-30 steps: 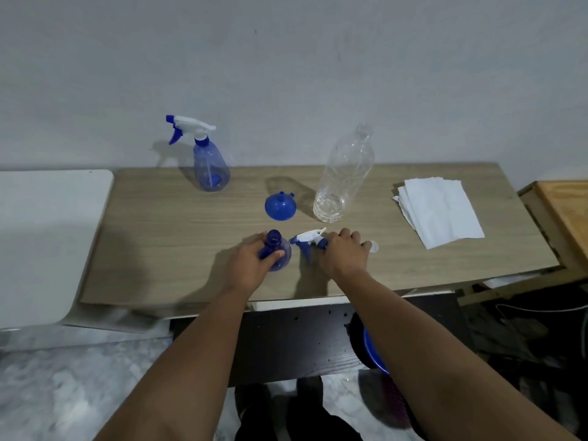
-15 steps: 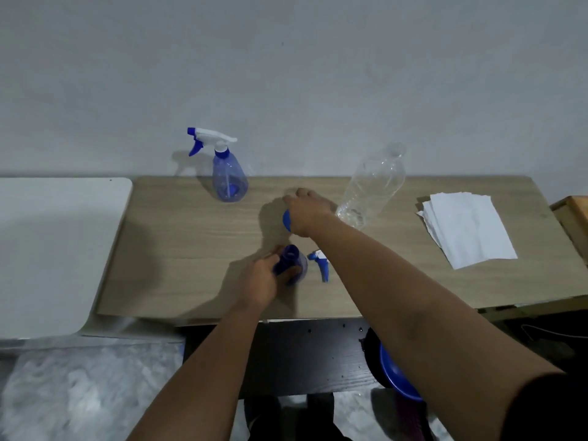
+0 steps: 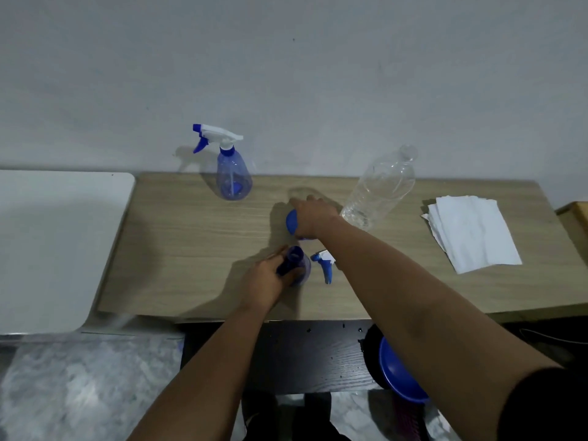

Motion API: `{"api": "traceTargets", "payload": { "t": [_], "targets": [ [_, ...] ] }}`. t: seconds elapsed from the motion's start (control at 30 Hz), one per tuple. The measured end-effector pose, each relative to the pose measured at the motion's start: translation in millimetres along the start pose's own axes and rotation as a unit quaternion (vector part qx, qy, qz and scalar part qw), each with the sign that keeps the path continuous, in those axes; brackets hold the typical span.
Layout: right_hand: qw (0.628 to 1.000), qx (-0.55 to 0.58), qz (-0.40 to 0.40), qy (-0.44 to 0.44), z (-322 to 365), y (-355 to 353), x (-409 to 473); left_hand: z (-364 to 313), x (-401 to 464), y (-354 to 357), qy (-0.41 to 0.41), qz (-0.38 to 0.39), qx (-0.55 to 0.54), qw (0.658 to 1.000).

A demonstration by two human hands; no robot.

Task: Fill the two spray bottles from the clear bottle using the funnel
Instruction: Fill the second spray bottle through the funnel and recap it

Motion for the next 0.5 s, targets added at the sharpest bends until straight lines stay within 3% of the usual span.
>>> {"api": "traceTargets", "payload": {
  "t": [0.13,0.23,0.37,0.5],
  "targets": [
    [0.986,0.152,-0.063,-0.004,4,-27,-16,-6,-6,-3,0.008,0.008,-0.024,1.0],
    [0.956,0.252,-0.149,-0.015,9,-49,-41,-10,-12,-2,-0.005,0.007,-0.03,1.0],
    [0.876,0.408,-0.258,-0.012,16,-58,-81,-20,-27,2,-0.018,-0.004,-0.066,0.998],
    [0.798,0.512,-0.314,-0.046,20,-41,-113,-24,-34,3,-0.029,-0.034,-0.068,0.997]
  ]
}}
Point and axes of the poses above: each hand's wrist, its own x-axis towards the middle knuckle, its own y-axis out of the palm, z = x × y, the point moved 3 cm from there along x, towards the middle knuckle, and after that the axes turned 13 degrees about -y, right-handed, at the moved point
